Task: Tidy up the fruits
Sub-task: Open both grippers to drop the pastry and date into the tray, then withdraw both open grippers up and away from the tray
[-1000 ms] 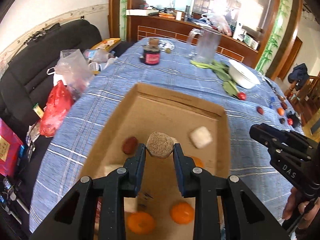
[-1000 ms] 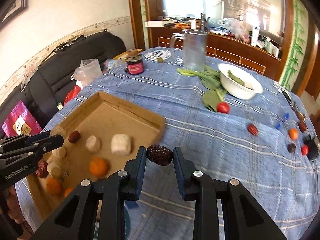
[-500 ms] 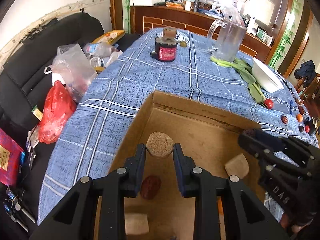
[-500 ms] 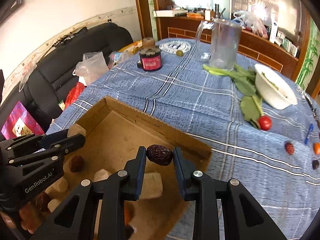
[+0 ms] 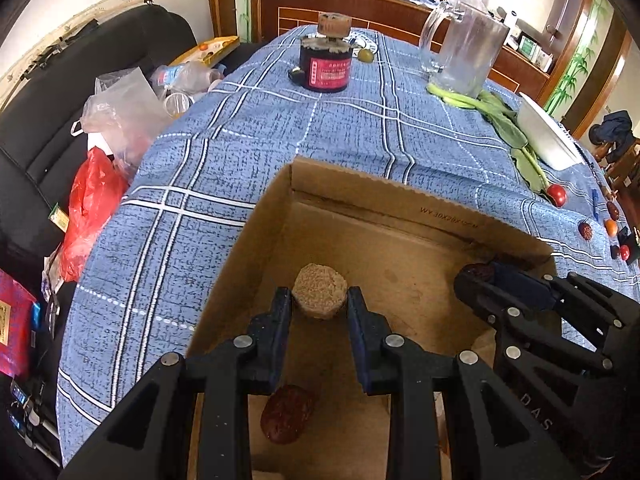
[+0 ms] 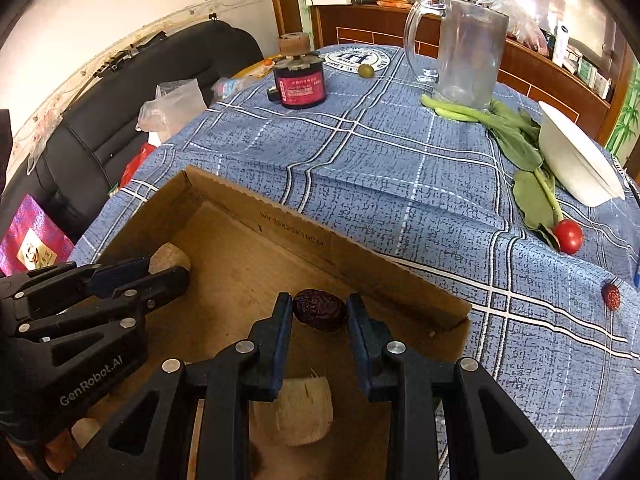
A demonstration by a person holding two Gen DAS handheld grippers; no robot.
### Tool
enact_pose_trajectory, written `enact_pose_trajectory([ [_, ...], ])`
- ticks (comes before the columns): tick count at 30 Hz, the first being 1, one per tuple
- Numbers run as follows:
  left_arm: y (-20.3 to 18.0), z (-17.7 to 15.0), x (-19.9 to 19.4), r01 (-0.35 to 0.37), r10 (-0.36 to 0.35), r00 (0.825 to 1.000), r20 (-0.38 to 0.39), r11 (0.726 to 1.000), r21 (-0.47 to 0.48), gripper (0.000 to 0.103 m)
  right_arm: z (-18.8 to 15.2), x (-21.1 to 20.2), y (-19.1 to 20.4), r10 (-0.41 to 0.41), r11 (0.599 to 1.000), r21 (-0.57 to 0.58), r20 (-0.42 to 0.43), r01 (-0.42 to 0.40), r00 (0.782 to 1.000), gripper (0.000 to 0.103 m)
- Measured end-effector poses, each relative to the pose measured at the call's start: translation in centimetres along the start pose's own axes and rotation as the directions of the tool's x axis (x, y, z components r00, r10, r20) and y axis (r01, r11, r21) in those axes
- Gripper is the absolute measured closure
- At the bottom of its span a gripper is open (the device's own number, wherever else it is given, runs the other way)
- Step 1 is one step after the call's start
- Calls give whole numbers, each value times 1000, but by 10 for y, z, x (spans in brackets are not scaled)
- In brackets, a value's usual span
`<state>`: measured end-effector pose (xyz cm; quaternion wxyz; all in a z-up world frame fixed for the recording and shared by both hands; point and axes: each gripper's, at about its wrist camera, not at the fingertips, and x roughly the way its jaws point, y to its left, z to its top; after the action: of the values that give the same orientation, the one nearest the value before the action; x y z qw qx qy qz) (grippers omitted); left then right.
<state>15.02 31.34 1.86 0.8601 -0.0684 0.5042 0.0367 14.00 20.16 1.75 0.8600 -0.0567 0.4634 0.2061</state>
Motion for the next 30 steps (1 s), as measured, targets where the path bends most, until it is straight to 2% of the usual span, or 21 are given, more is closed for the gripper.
enact_pose_trajectory([
  [5,-3,0,1,-17,17,1000,4,1000,7,75,0,2,2,-23,1000,-18,-5,23,1000,73],
  [9,-2,-2,-1,-20,20,1000,2,1000,-1,64,-1,2,-1,-44,999,-12,-10,44,999,66],
  [15,-2,-9,-7,-22,22,1000,2,1000,-6,61,-5,-8,-5,-62,998,10,-1,62,998,64],
  [22,-2,-18,-31,-25,26,998,53,1000,-12,45,-20,-41,0,-101,995,17,38,100,994,63],
  [26,-1,-29,-53,-49,52,994,96,998,-26,41,-36,-70,1,-105,994,28,66,103,992,54],
  [30,1,-50,-84,-61,71,987,145,996,-70,35,-58,-100,5,-95,995,24,96,93,991,49],
])
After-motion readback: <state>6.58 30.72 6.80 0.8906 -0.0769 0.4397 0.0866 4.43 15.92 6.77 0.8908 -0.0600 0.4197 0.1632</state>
